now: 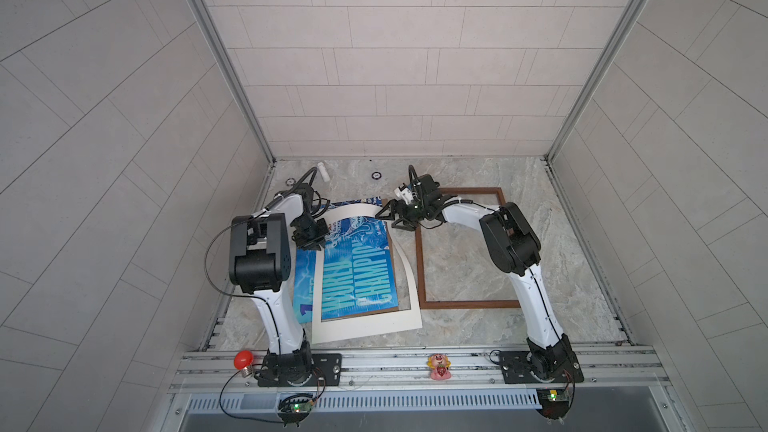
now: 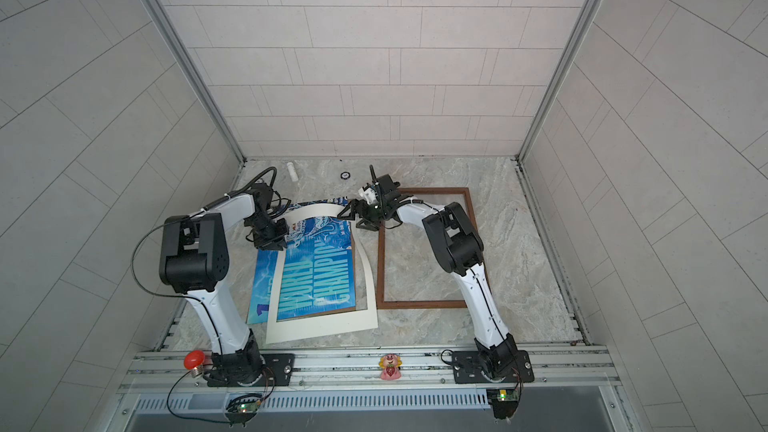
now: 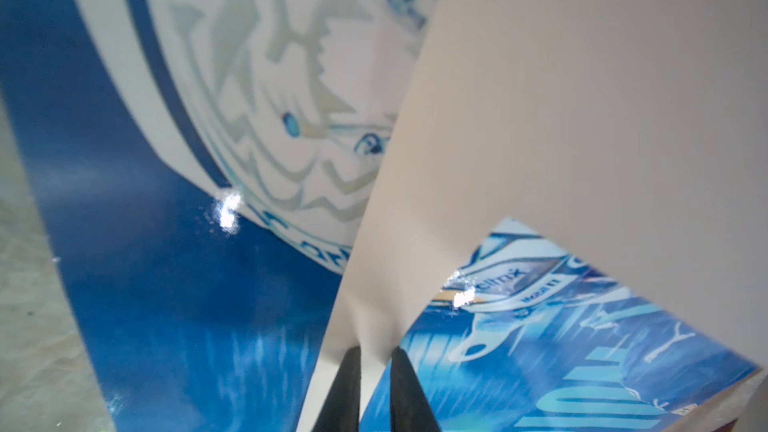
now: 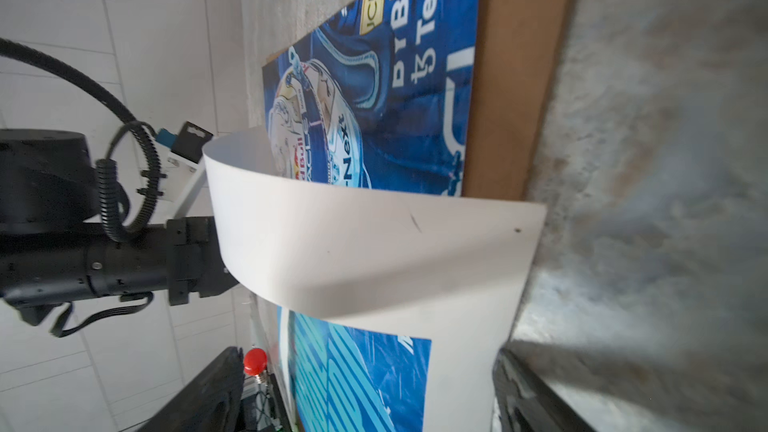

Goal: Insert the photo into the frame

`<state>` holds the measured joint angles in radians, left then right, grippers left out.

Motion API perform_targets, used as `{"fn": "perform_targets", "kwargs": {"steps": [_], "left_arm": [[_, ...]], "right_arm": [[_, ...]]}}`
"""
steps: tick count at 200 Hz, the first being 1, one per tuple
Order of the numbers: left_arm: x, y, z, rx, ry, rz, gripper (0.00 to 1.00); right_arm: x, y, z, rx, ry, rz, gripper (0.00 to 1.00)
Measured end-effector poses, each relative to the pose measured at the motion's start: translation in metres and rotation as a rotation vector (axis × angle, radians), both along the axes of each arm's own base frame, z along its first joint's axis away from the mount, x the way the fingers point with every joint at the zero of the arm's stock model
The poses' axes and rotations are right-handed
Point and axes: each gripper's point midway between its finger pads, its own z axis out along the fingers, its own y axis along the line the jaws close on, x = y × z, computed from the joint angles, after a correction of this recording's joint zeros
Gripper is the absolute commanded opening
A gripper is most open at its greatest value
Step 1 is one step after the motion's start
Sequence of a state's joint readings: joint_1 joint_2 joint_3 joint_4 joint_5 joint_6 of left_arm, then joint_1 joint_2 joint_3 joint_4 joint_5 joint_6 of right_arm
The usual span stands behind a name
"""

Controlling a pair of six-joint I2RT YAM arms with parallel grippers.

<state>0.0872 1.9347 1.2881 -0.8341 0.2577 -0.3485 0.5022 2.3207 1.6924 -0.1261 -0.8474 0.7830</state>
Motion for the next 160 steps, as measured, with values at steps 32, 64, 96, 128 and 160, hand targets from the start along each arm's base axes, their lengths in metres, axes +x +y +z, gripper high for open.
{"fn": "perform_targets", "kwargs": {"steps": [32,64,96,128,160], "left_arm": [[0.001,-0.001,0.0,-0.01,-0.004,0.004,0.2],[0.002,-0.004,0.001,-0.034,-0.01,0.008,0.27],[0.005,-0.013,0.004,-0.084,-0.026,0.015,0.42],[0.006,-0.022,0.007,-0.138,-0.044,0.017,0.51],[0.002,-0.031,0.019,-0.189,-0.071,0.017,0.59]], "right_arm": [[-0.006,-0.007,-0.004,-0.071,-0.034,0.028,0.88],[-0.007,-0.007,-0.006,-0.078,-0.042,0.038,0.82],[-0.007,-0.008,-0.007,-0.085,-0.044,0.038,0.8],[-0.007,-0.009,-0.009,-0.086,-0.041,0.034,0.78],[-0.006,-0.011,-0.009,-0.073,-0.033,0.029,0.76]]}}
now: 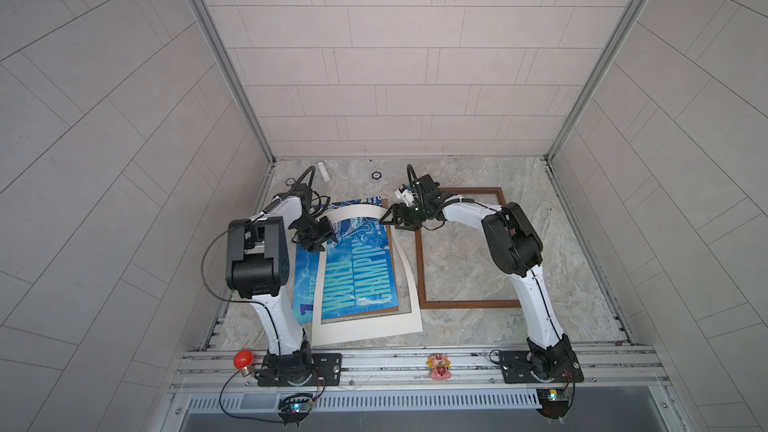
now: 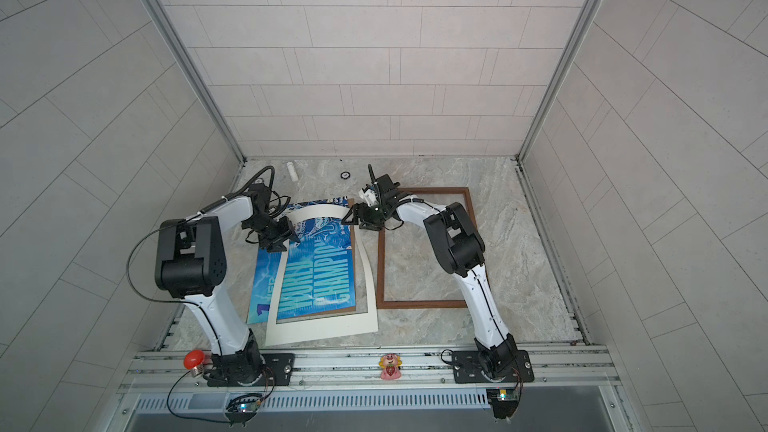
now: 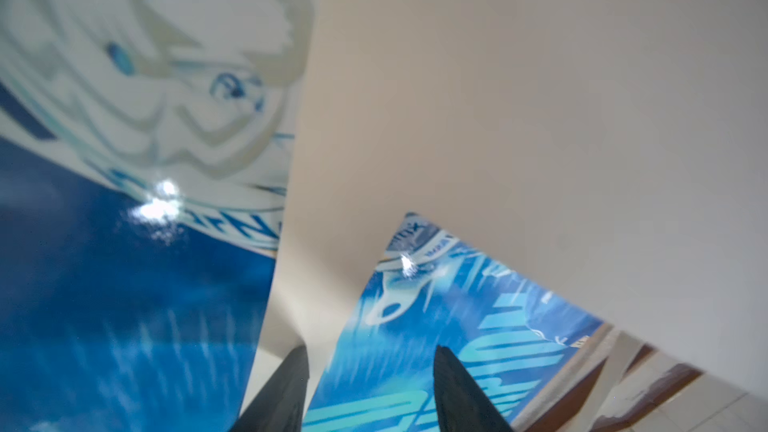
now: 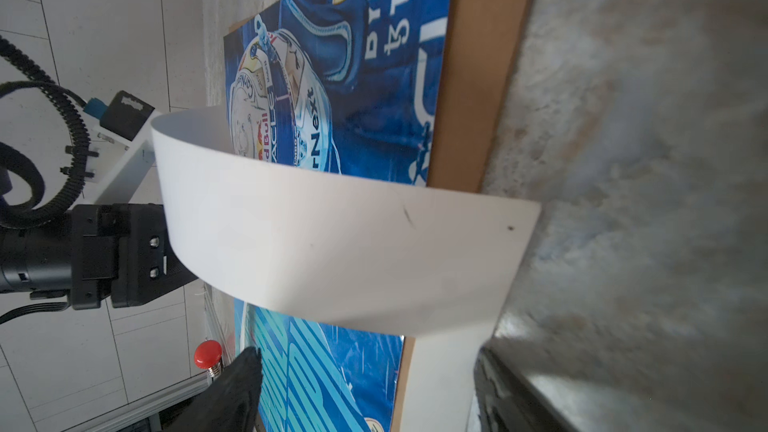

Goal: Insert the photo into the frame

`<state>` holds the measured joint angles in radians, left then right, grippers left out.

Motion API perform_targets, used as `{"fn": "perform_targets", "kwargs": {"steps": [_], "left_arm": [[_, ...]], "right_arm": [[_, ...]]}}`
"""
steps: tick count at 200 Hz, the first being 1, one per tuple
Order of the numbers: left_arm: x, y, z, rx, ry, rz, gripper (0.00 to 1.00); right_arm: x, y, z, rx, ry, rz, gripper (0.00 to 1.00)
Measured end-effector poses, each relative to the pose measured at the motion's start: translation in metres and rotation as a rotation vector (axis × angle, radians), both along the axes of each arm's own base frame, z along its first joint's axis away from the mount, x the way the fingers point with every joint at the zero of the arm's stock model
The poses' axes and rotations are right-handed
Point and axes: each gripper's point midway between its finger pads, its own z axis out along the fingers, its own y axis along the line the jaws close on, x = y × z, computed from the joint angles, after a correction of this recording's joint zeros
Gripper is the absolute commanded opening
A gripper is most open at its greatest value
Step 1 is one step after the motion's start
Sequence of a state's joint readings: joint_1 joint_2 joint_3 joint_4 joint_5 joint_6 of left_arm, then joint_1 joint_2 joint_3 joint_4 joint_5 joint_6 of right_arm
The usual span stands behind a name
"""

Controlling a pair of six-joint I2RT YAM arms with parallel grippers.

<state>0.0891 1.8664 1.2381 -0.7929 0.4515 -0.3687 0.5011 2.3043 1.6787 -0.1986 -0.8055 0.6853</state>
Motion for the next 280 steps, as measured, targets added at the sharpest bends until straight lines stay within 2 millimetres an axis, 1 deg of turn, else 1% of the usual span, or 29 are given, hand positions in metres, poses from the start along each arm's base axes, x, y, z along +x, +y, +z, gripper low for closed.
{"fn": "perform_targets", "kwargs": {"steps": [18,48,79,94,107,115,131,136,143,153,158,166,172,187,191,209,220,225,231,280], "left_arm": [[0.001,-0.007,0.013,-0.03,-0.032,-0.004,0.62],[0.003,-0.025,0.033,-0.092,-0.085,-0.032,0.62],[-0.001,-0.041,0.039,-0.112,-0.092,-0.072,0.62],[-0.004,-0.044,0.041,-0.102,-0.088,-0.083,0.61],[-0.009,-0.042,0.04,-0.064,-0.076,-0.087,0.6],[-0.014,-0.037,0.04,-0.025,-0.073,-0.081,0.59],[-0.027,-0.019,0.044,0.06,-0.072,-0.047,0.55],[-0.03,-0.014,0.045,0.083,-0.074,-0.034,0.52],[-0.033,-0.005,0.048,0.113,-0.075,-0.013,0.47],[-0.034,0.004,0.05,0.15,-0.077,0.002,0.46],[-0.034,0.009,0.049,0.169,-0.073,0.014,0.45],[-0.035,0.016,0.045,0.196,-0.061,0.022,0.4],[-0.036,0.022,0.04,0.217,-0.046,0.032,0.35],[-0.043,0.034,0.027,0.256,-0.002,0.055,0.32],[-0.045,0.036,0.023,0.262,0.01,0.063,0.29],[-0.054,0.045,0.01,0.289,0.065,0.08,0.27],[-0.056,0.047,0.004,0.295,0.084,0.082,0.27],[-0.057,0.048,0.001,0.297,0.09,0.082,0.24],[-0.058,0.048,-0.001,0.297,0.097,0.084,0.23],[-0.071,0.044,-0.02,0.276,0.141,0.077,0.22]], "right_arm": [[0.001,-0.001,0.0,0.005,0.001,-0.004,0.76],[0.002,-0.001,0.0,0.007,0.006,-0.01,0.75],[0.002,-0.002,-0.001,0.009,0.012,-0.016,0.75],[0.002,-0.002,-0.001,0.008,0.012,-0.016,0.77],[0.001,-0.002,-0.001,0.005,0.011,-0.015,0.79],[0.001,-0.002,0.0,0.0,0.004,-0.014,0.8],[0.001,-0.003,0.0,-0.01,-0.006,-0.009,0.81],[0.0,-0.003,0.0,-0.013,-0.007,-0.008,0.81],[0.0,-0.004,0.0,-0.017,-0.01,-0.006,0.82],[0.0,-0.004,0.001,-0.022,-0.014,0.0,0.82],[0.0,-0.003,0.001,-0.025,-0.017,0.003,0.82],[-0.001,-0.003,0.0,-0.03,-0.021,0.005,0.82],[-0.001,-0.003,0.0,-0.033,-0.024,0.007,0.82],[-0.001,-0.003,0.001,-0.036,-0.028,0.012,0.82],[-0.001,-0.003,0.0,-0.037,-0.027,0.015,0.82],[-0.001,-0.002,0.001,-0.038,-0.024,0.02,0.83],[-0.002,-0.002,0.001,-0.039,-0.025,0.022,0.82],[-0.002,-0.002,0.001,-0.039,-0.024,0.023,0.82],[-0.002,-0.002,0.001,-0.038,-0.024,0.024,0.82],[-0.004,0.0,0.001,0.015,-0.006,0.028,0.82]]}}
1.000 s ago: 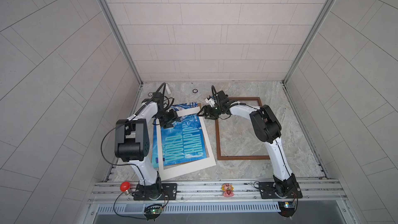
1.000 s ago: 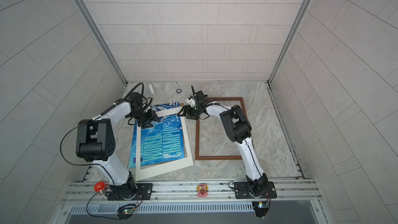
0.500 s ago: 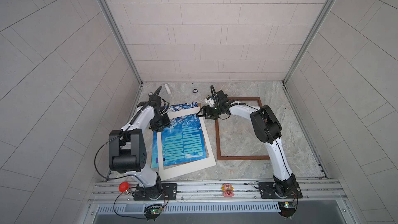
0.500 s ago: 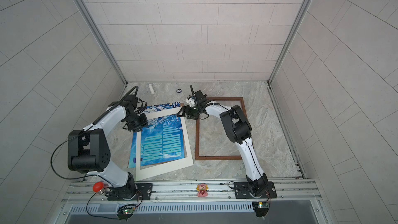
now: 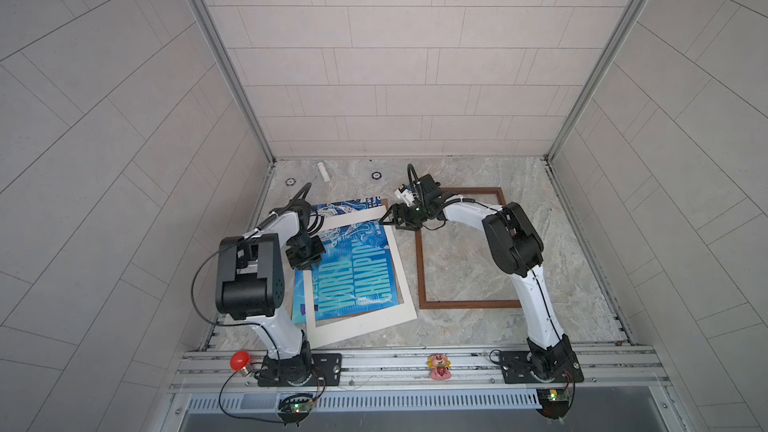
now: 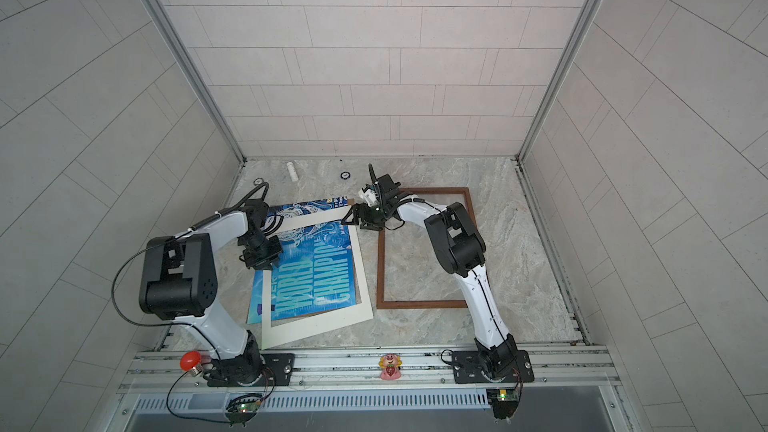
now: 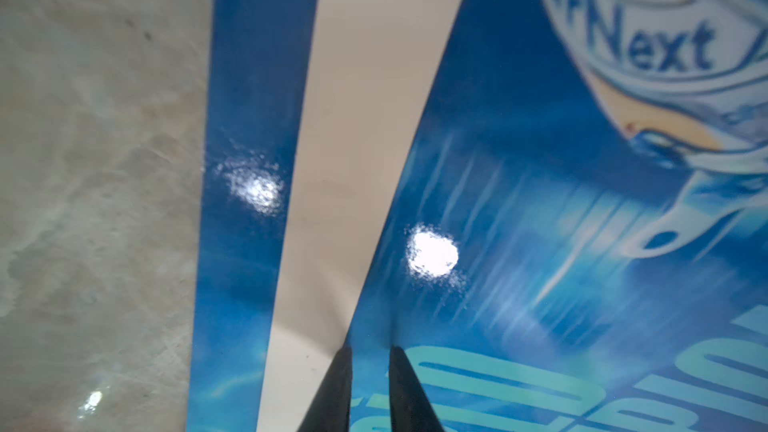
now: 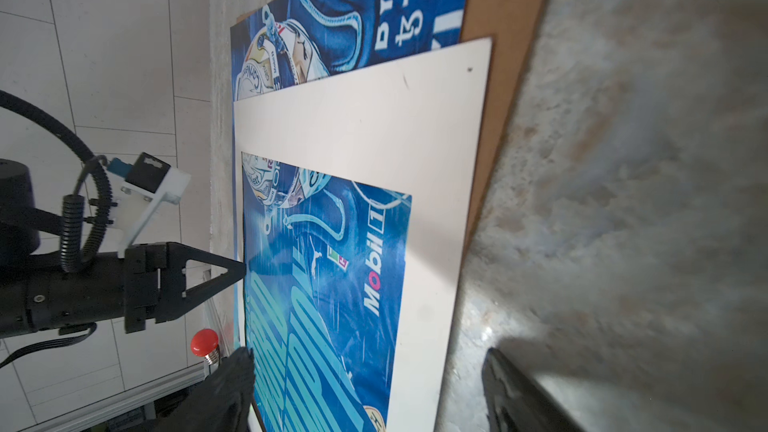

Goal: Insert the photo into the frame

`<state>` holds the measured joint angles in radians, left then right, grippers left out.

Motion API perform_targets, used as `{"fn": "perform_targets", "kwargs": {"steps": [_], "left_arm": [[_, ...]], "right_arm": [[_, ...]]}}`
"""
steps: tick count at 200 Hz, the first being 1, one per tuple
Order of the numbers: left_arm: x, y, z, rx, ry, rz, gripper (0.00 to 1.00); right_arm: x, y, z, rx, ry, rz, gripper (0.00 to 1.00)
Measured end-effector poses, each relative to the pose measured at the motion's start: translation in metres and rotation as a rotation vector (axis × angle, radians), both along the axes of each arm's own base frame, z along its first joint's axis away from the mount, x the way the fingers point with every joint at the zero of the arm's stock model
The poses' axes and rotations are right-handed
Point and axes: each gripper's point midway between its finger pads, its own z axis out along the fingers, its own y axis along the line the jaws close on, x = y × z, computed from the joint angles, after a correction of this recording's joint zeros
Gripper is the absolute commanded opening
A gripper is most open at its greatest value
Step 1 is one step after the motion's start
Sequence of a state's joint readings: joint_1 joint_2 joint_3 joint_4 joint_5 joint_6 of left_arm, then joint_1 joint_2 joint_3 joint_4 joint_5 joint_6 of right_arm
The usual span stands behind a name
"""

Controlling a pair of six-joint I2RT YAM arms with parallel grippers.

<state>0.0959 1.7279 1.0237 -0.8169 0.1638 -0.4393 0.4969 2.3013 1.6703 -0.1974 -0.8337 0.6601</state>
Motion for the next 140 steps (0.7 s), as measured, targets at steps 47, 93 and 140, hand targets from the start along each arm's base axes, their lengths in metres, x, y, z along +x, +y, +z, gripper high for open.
{"fn": "perform_targets", "kwargs": {"steps": [47,93,140], "left_arm": [[0.0,-0.003,-0.002,-0.021,0.002,0.001,0.22],[0.001,-0.002,-0.003,-0.034,0.014,0.009,0.21],[0.001,-0.002,-0.003,-0.038,0.018,0.013,0.21]], "right_arm": [[-0.002,0.006,0.002,0.067,0.031,0.009,0.82],[-0.008,0.011,0.003,0.135,0.075,0.006,0.82],[-0.004,0.008,0.006,0.288,0.146,-0.074,0.79]]}}
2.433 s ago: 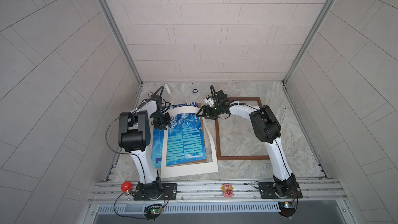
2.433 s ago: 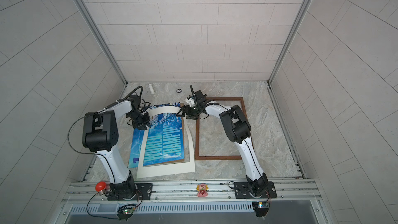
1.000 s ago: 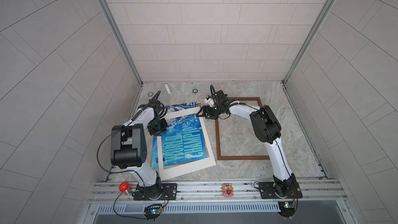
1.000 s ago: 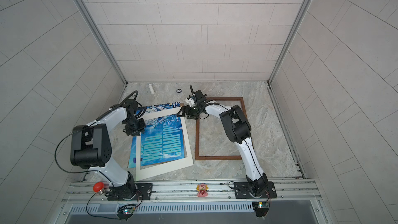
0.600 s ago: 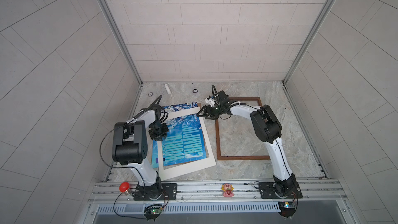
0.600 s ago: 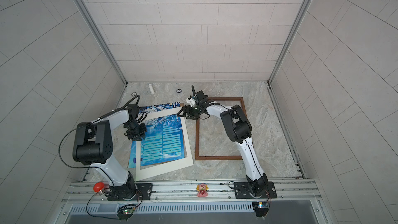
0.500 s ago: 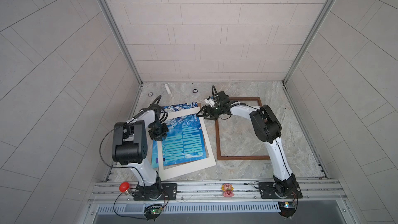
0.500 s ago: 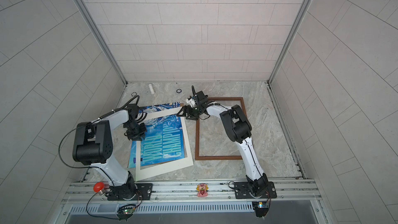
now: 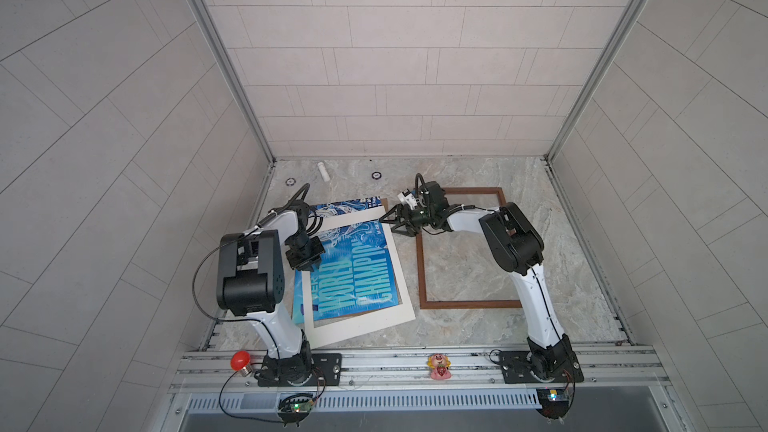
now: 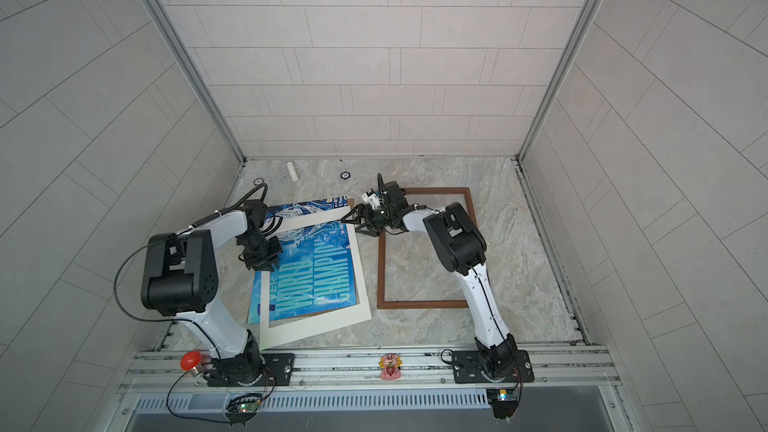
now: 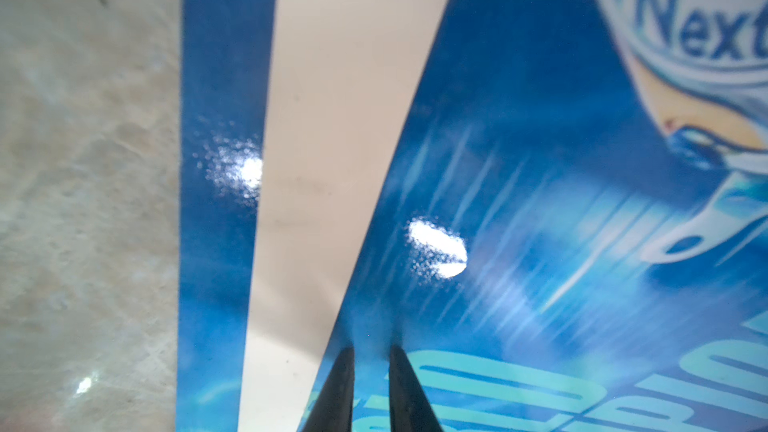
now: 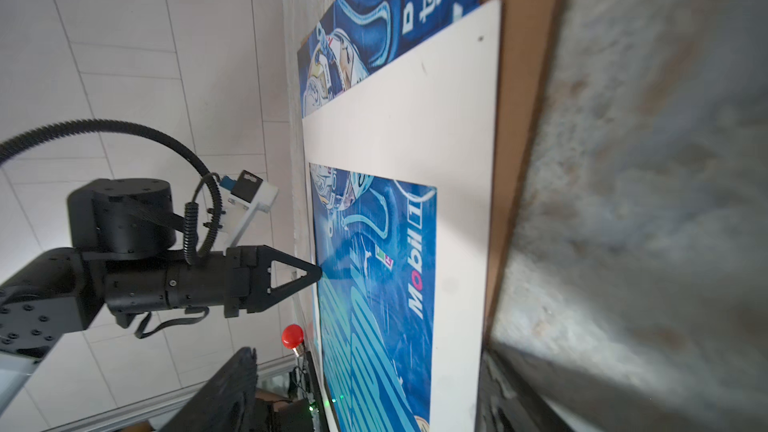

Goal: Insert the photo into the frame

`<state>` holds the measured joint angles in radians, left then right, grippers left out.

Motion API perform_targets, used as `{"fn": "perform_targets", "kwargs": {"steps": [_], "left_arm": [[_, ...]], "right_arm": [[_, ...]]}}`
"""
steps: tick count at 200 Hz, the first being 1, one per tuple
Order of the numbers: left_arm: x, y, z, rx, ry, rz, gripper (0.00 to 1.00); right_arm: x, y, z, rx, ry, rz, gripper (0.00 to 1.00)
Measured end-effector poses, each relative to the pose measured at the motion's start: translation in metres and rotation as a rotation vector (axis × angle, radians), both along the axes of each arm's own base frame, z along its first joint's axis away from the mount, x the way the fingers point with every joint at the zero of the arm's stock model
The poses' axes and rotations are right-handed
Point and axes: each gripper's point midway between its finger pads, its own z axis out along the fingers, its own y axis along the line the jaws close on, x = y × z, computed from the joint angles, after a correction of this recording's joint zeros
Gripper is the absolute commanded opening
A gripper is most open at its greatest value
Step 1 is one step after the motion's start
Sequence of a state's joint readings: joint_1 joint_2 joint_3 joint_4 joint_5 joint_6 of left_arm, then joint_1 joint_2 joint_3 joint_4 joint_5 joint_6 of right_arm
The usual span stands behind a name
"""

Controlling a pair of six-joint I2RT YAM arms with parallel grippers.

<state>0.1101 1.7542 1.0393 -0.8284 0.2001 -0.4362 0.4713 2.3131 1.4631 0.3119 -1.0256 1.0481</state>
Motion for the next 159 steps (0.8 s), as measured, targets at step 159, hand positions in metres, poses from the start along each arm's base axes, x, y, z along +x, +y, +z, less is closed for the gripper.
{"fn": "perform_targets", "kwargs": {"steps": [159], "left_arm": [[-0.001,0.001,0.0,0.001,0.013,-0.003,0.18]], "right_arm": [[-0.016,-0.001,-0.002,-0.016,0.067,-0.029,0.69]]}}
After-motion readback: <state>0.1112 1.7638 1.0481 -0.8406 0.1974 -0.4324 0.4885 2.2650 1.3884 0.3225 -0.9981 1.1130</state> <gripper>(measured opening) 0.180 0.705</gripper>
